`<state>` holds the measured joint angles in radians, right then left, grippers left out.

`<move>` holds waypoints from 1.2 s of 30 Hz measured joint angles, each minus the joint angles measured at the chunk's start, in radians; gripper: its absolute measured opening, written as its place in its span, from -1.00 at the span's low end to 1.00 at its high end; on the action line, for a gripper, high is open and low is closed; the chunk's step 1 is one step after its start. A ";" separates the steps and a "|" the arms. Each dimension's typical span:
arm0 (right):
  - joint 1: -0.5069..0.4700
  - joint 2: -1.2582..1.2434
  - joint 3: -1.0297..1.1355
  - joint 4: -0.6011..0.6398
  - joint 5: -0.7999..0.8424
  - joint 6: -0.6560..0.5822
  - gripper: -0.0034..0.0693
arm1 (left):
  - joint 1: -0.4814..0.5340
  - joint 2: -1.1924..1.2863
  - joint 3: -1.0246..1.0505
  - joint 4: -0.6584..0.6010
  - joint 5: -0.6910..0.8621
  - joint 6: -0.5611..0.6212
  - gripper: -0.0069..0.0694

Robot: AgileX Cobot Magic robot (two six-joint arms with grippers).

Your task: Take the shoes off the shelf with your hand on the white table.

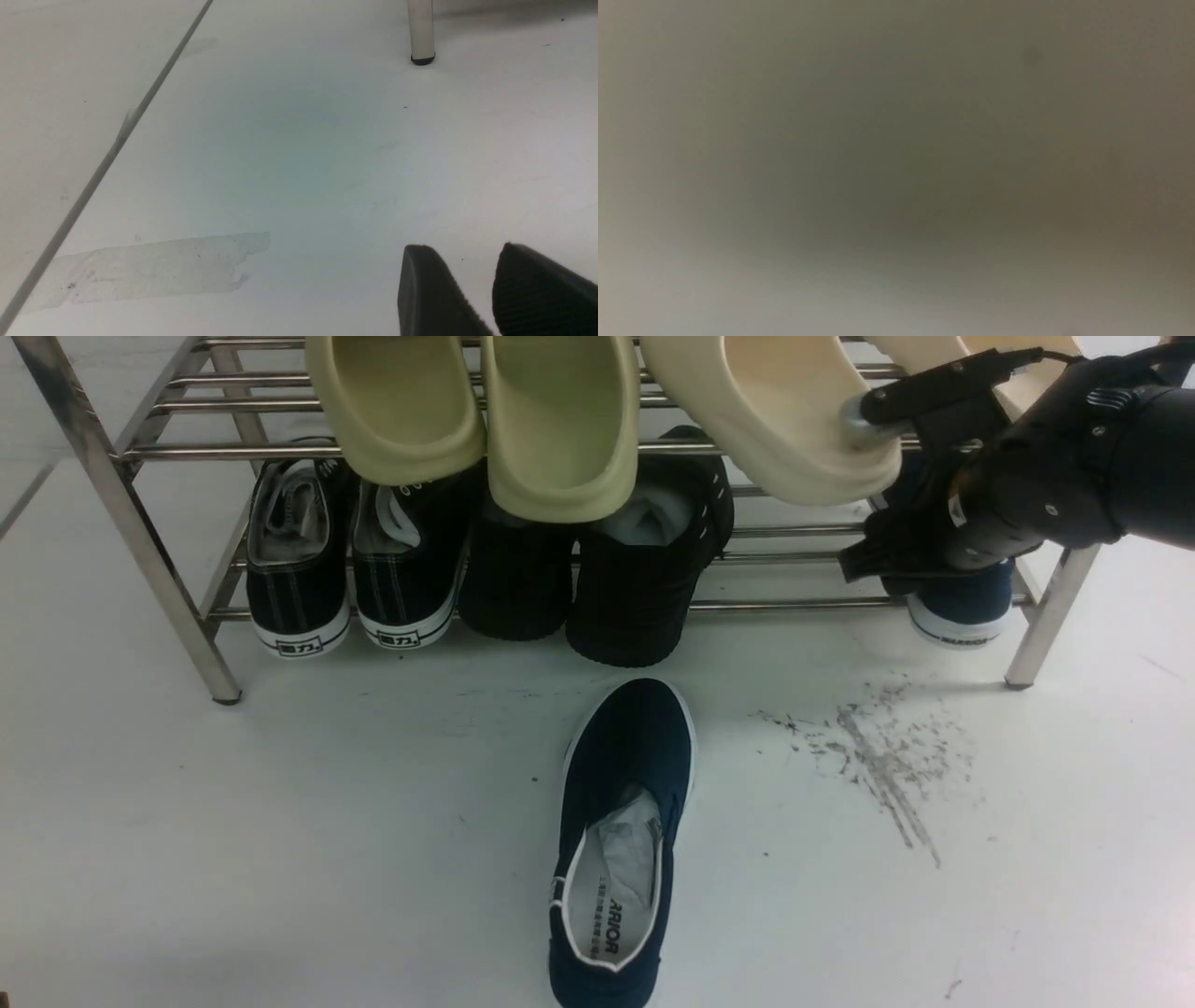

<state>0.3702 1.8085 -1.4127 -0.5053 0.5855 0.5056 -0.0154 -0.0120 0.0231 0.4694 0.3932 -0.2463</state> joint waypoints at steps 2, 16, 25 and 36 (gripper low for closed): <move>0.000 0.000 0.000 0.000 -0.002 0.001 0.36 | 0.000 0.000 0.000 0.000 0.000 0.000 -0.19; 0.000 0.069 -0.011 -0.066 -0.035 0.046 0.34 | 0.000 0.000 0.000 0.000 0.000 0.000 -0.19; 0.000 0.085 -0.011 -0.095 -0.020 0.048 0.00 | 0.000 0.000 0.000 0.000 0.000 0.000 -0.19; 0.001 0.059 -0.010 -0.126 0.043 0.047 -0.80 | 0.000 0.000 0.000 0.000 0.000 0.000 -0.19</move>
<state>0.3713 1.8670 -1.4225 -0.6316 0.6283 0.5526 -0.0154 -0.0120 0.0231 0.4694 0.3932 -0.2463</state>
